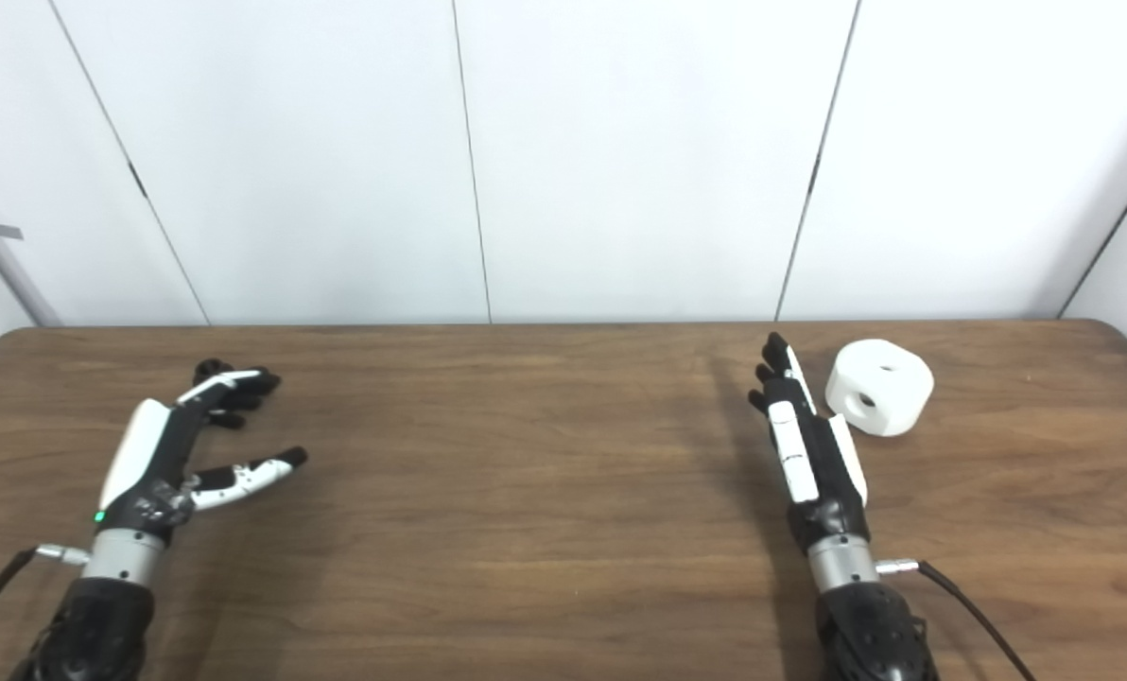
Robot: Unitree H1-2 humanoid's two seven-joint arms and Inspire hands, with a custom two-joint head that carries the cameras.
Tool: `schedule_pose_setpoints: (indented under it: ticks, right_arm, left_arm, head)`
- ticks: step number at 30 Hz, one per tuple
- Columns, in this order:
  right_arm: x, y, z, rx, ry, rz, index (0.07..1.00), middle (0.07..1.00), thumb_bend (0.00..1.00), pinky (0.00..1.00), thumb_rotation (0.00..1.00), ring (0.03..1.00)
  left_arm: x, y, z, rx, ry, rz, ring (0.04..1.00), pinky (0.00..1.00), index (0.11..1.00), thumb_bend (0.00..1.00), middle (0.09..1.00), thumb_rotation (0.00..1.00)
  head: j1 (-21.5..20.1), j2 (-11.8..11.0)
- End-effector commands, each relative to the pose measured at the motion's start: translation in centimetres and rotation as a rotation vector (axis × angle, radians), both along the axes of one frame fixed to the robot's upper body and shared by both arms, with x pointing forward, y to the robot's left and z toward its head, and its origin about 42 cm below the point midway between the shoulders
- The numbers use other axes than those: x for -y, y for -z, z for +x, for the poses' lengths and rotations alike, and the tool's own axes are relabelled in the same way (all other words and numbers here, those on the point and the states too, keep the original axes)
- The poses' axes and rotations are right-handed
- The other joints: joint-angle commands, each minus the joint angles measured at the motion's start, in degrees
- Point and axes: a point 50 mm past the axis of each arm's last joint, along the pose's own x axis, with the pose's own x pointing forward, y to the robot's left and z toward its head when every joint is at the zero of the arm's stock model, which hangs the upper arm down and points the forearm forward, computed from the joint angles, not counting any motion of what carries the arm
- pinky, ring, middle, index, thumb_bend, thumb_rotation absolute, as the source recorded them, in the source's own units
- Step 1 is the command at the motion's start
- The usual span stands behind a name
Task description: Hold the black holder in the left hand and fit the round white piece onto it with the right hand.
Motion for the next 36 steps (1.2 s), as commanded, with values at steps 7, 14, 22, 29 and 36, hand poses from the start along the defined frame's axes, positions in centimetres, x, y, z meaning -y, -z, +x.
schedule_pose_setpoints:
  ticks: [7,14,22,29,36]
  right_arm:
    - [-0.7,3.1,-1.4,-0.083,0.002,0.033,0.976,0.979,0.32,0.91,1.0,0.962]
    - [-0.3,3.1,-1.3,-0.081,-0.001,0.031,0.98,0.985,0.33,0.92,1.0,0.969]
    - [0.1,3.2,-1.1,-0.06,0.001,0.006,0.964,0.973,0.31,0.9,1.0,0.953]
    - [0.3,3.3,-1.0,-0.067,-0.005,0.013,0.974,0.983,0.32,0.92,1.0,0.965]
    - [0.7,3.4,-1.0,-0.076,0.006,0.021,0.973,0.98,0.32,0.92,1.0,0.964]
  left_arm:
    - [-3.4,-3.2,0.7,0.315,-0.152,-0.005,0.736,0.63,0.741,0.77,0.771,0.26]
    - [-4.6,-2.7,1.6,0.316,-0.27,-0.006,0.857,0.76,0.876,0.81,0.888,0.27]
    - [-6.9,-2.6,3.0,0.203,-0.274,0.104,0.958,0.87,0.96,0.87,0.972,0.27]
    - [-9.4,-2.9,3.7,0.122,-0.17,0.192,0.959,0.87,0.935,0.95,0.991,0.32]
    - [-10.9,-2.2,4.7,0.056,-0.184,0.275,0.994,0.97,0.926,1.0,0.982,0.43]
  head:
    - [0.6,-0.6]
    - [2.1,-1.1]
    - [3.3,-0.9]
    - [4.4,-1.0]
    - [5.4,-1.2]
